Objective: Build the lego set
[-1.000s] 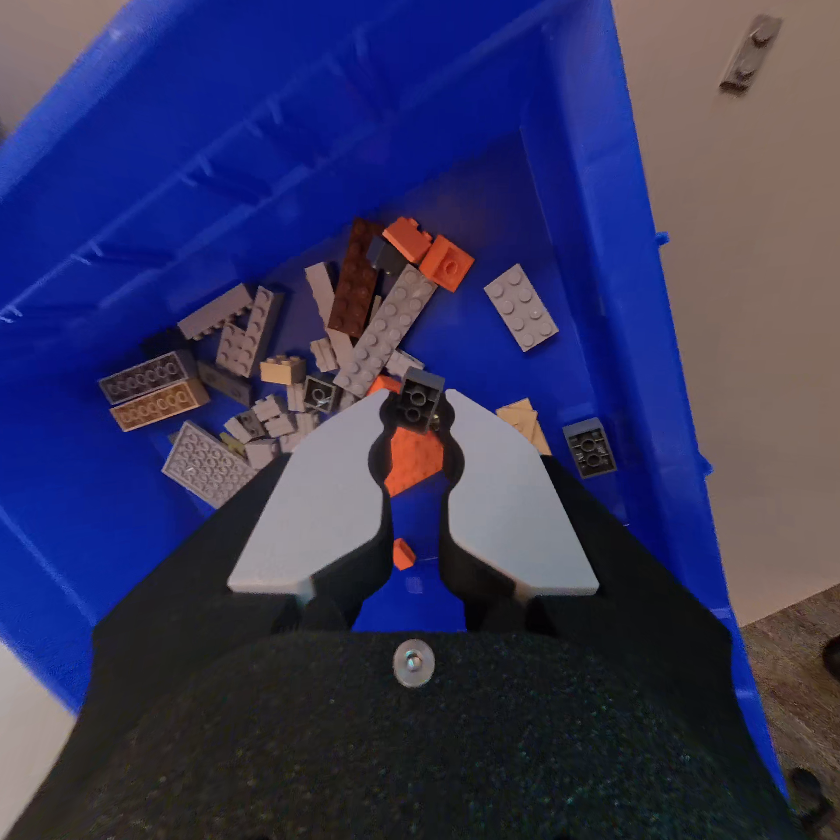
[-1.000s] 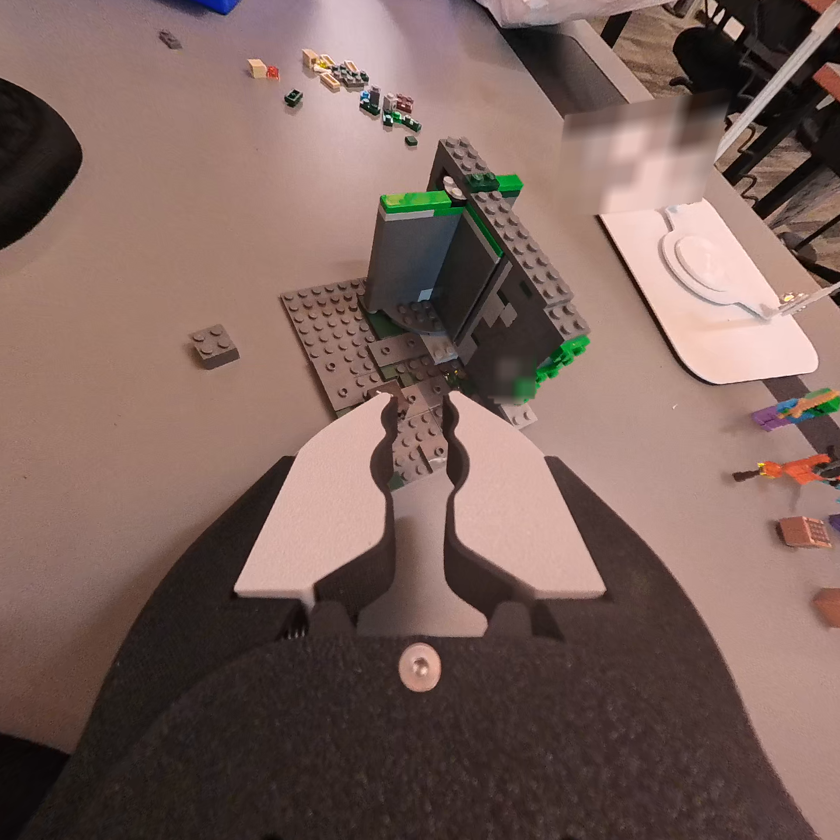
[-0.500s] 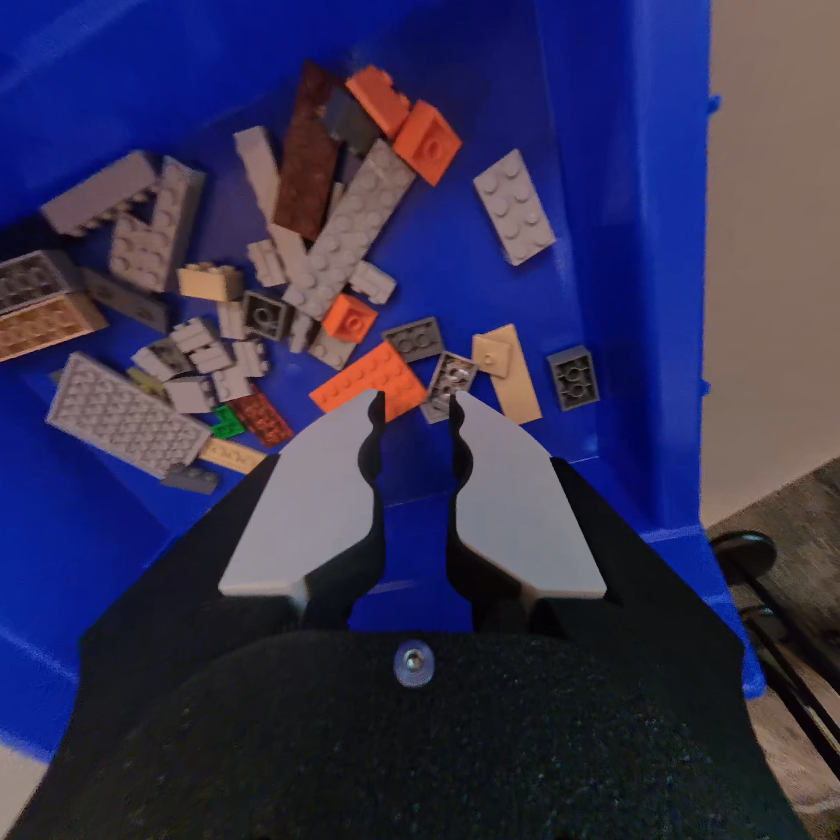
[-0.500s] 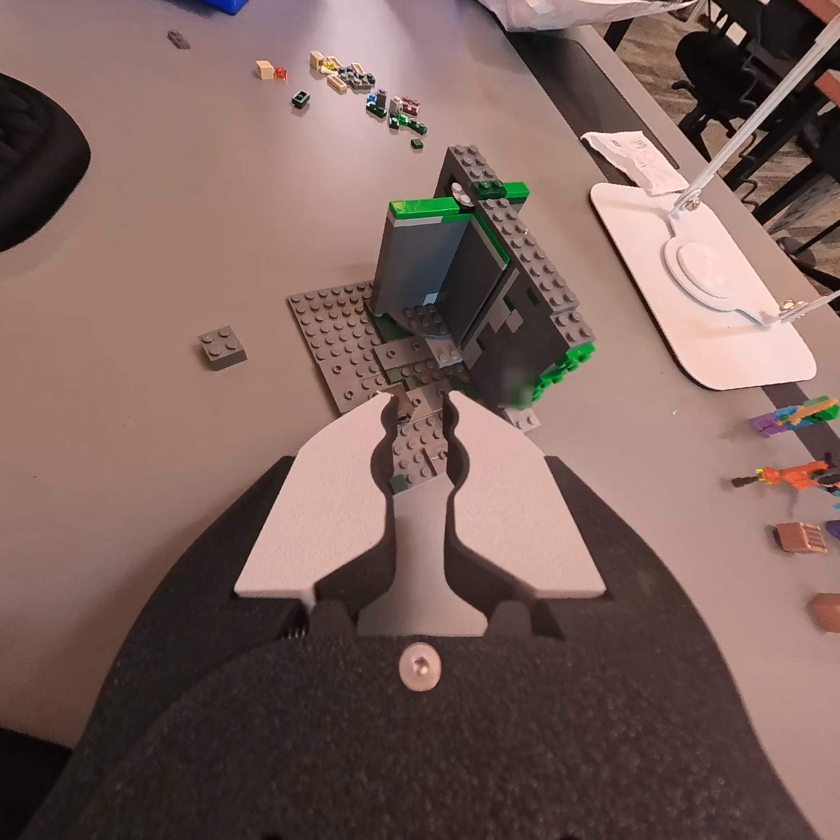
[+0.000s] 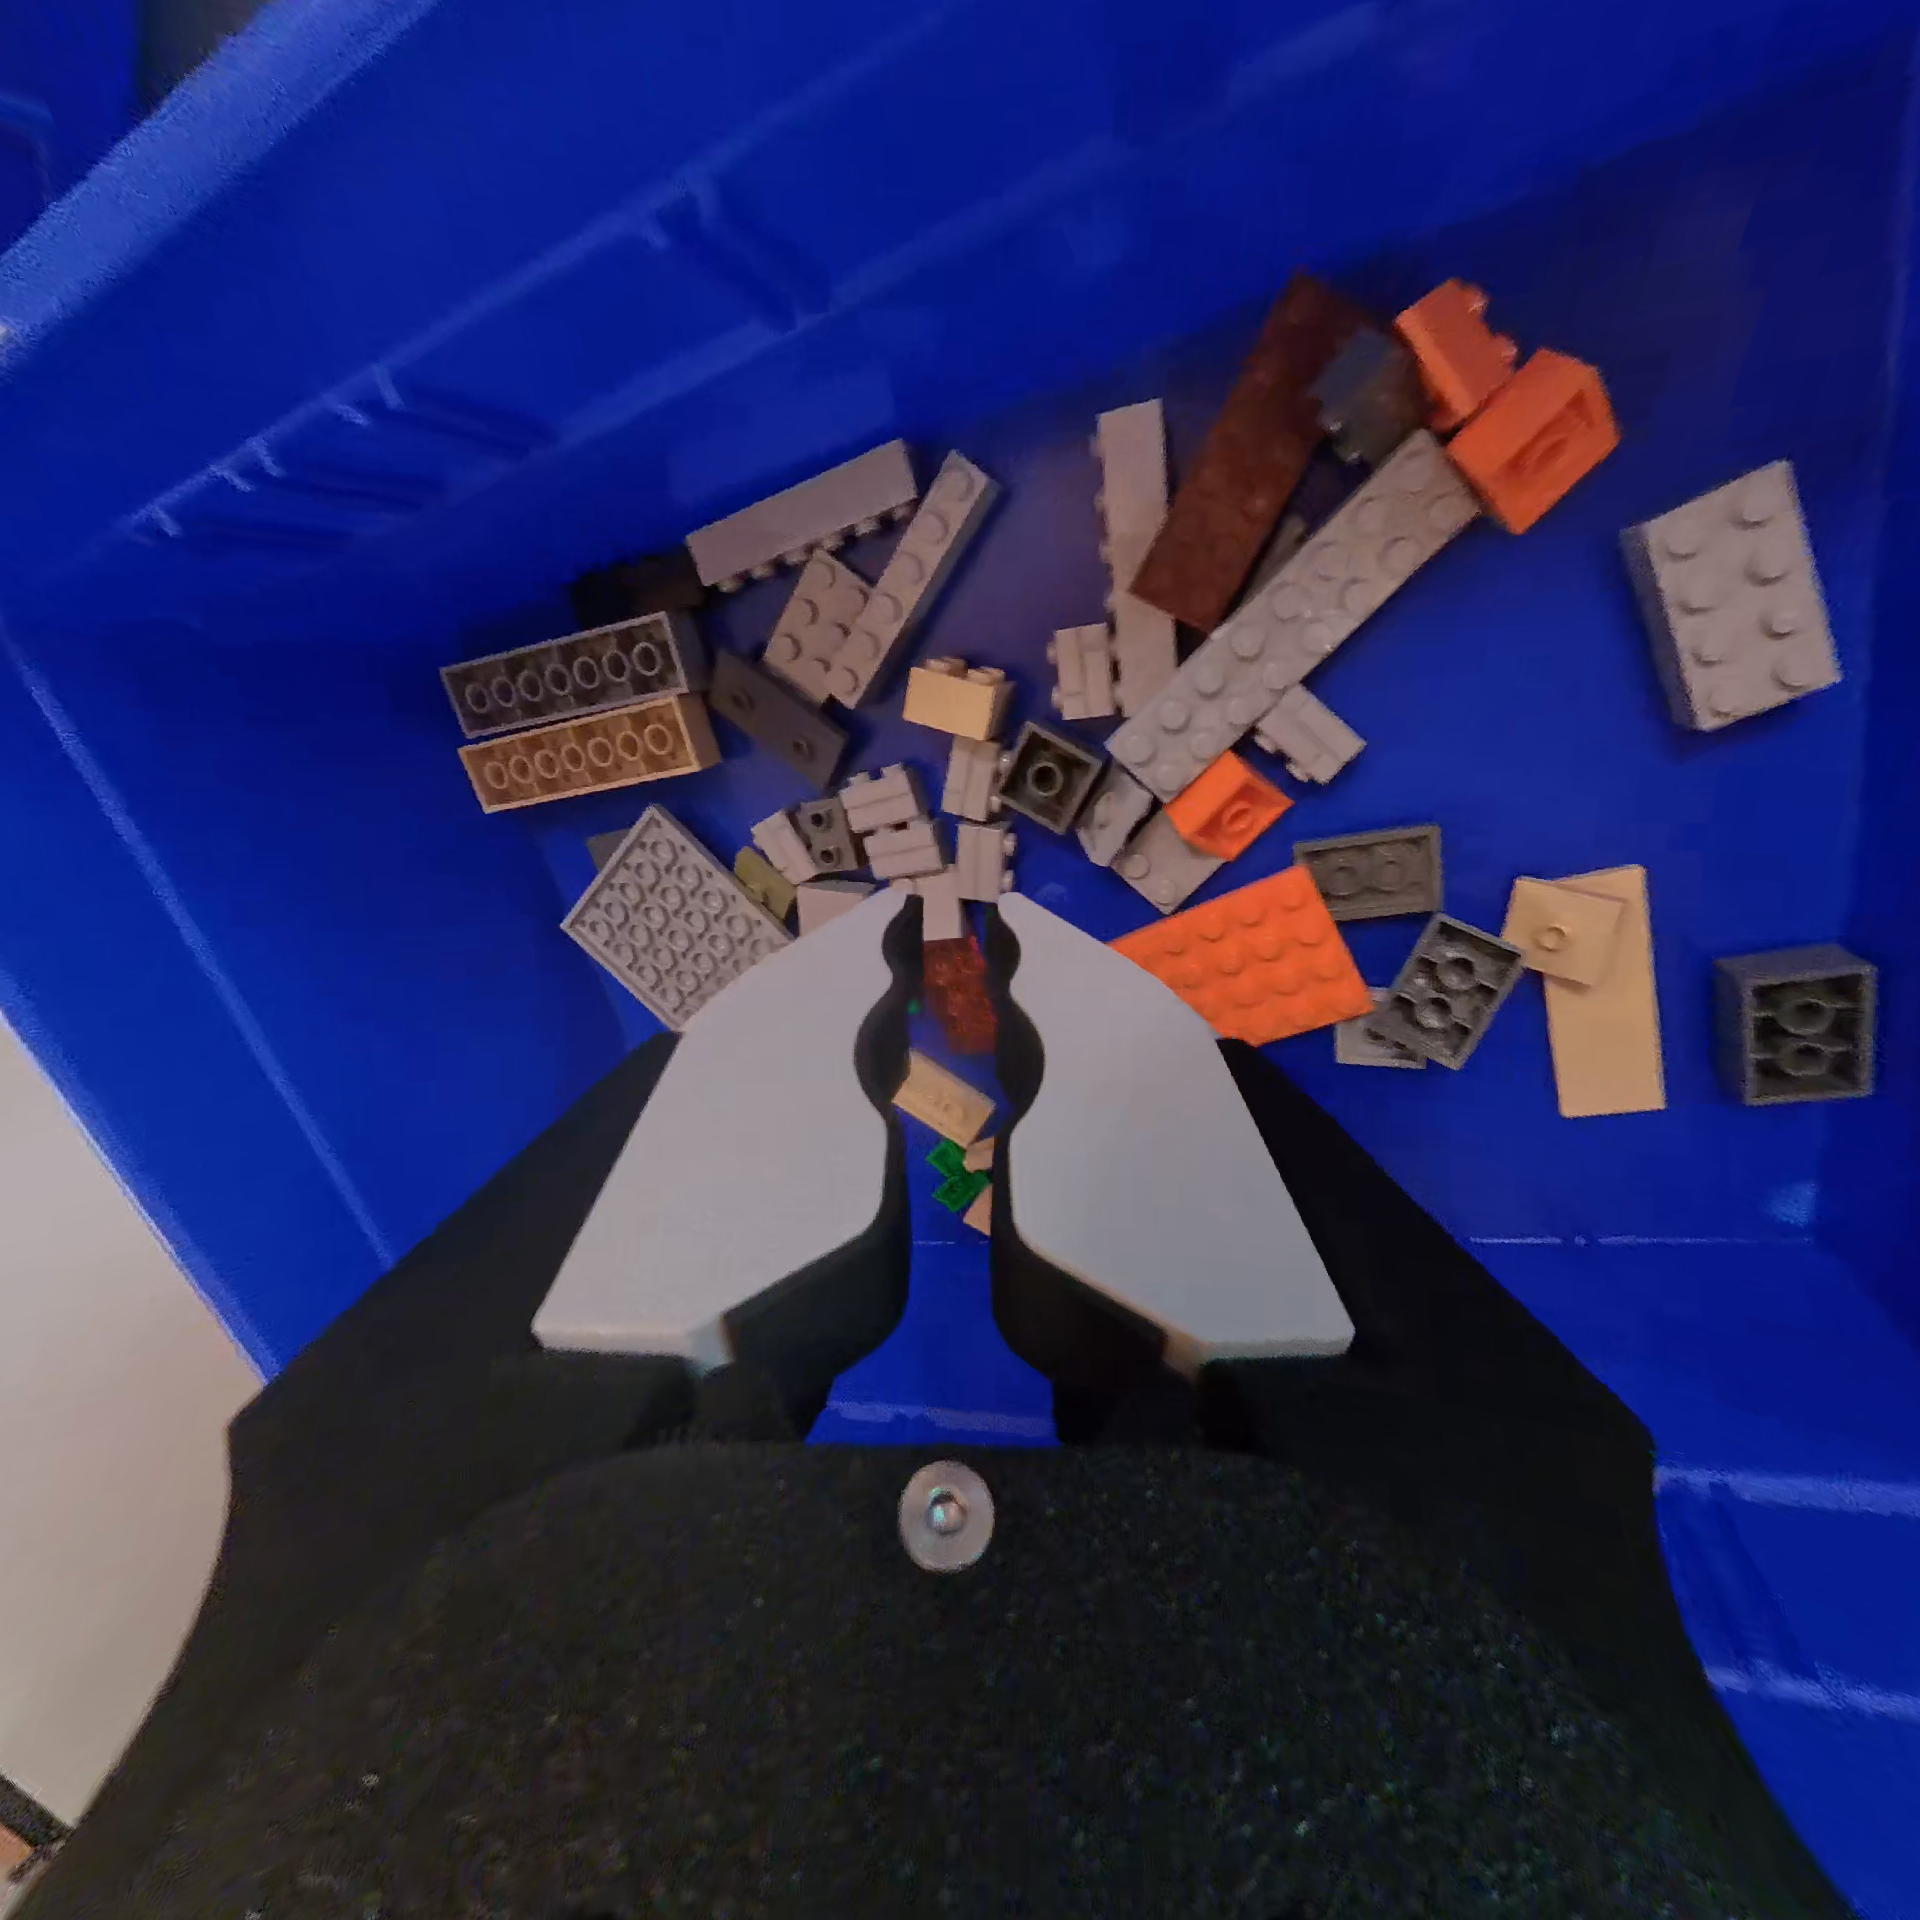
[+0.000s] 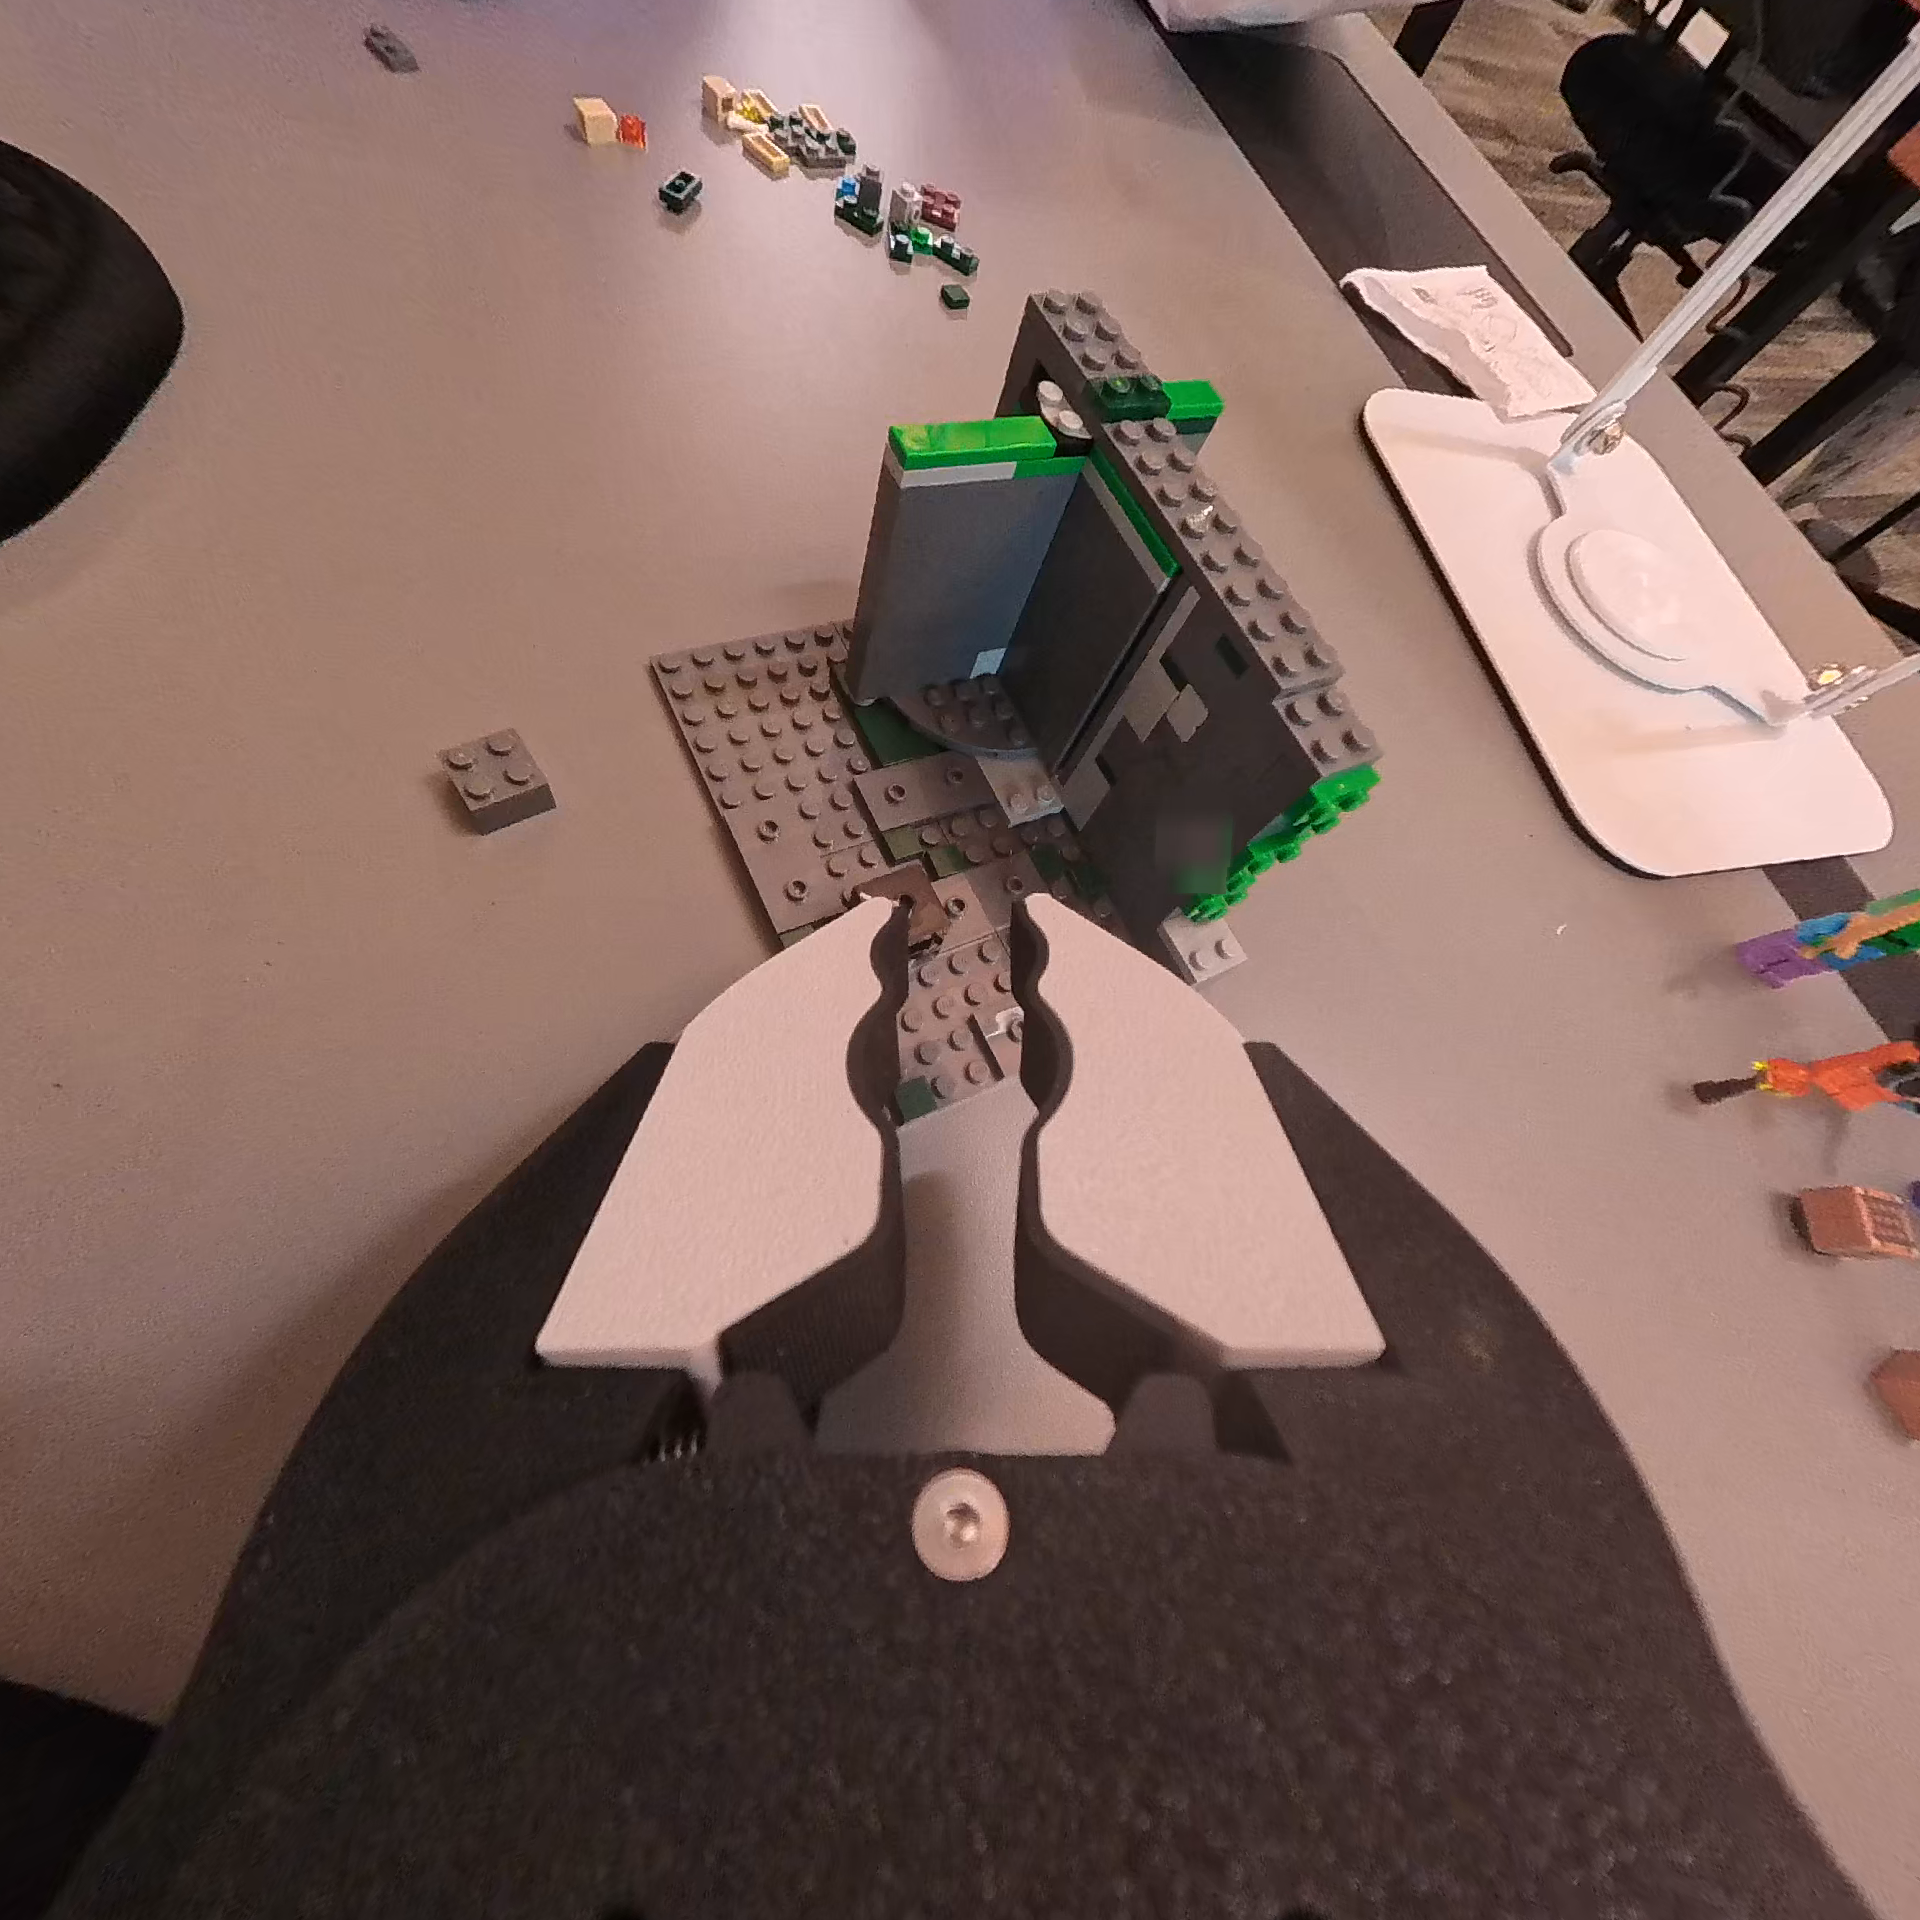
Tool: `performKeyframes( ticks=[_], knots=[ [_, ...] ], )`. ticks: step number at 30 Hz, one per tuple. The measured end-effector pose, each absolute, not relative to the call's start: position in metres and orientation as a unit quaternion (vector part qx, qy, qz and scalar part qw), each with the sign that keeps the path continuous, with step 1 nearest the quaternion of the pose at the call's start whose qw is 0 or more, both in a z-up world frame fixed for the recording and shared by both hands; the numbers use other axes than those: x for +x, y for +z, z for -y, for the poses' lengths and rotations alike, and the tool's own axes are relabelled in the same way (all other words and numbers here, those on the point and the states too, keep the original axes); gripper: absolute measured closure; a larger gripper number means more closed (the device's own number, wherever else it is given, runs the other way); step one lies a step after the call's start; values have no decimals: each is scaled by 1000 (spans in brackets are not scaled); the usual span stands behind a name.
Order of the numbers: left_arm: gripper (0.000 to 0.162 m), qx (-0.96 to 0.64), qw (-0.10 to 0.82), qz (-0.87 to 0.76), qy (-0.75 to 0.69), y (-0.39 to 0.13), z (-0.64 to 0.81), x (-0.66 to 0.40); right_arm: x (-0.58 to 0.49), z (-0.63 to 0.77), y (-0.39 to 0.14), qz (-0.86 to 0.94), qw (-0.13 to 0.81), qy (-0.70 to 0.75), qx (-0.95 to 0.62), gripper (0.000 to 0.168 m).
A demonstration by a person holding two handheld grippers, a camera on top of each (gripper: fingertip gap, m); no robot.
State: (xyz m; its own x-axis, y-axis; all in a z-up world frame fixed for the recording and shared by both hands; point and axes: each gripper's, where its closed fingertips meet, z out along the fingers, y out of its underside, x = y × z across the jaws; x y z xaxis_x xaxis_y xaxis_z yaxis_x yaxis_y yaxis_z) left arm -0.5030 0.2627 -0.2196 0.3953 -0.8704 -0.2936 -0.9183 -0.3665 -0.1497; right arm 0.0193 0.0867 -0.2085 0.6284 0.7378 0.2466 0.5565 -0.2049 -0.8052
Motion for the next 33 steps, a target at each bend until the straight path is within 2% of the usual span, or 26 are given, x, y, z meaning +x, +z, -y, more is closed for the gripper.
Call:
performKeyframes(
  ticks=[11,22,28,33],
  knots=[
    [149,-799,232,-546,99,-221,-322,-487,20,-88,-213,419,465,97,-774,150],
    [144,-761,148,-628,70,-247,-315,-473,23,-89,-220,415,455,98,-782,150],
    [132,-767,117,-630,38,-249,-309,-477,25,-90,-224,413,450,99,-786,150],
    [133,-773,101,-627,9,-250,-310,-478,26,-91,-227,413,444,98,-789,150]
  ],
)
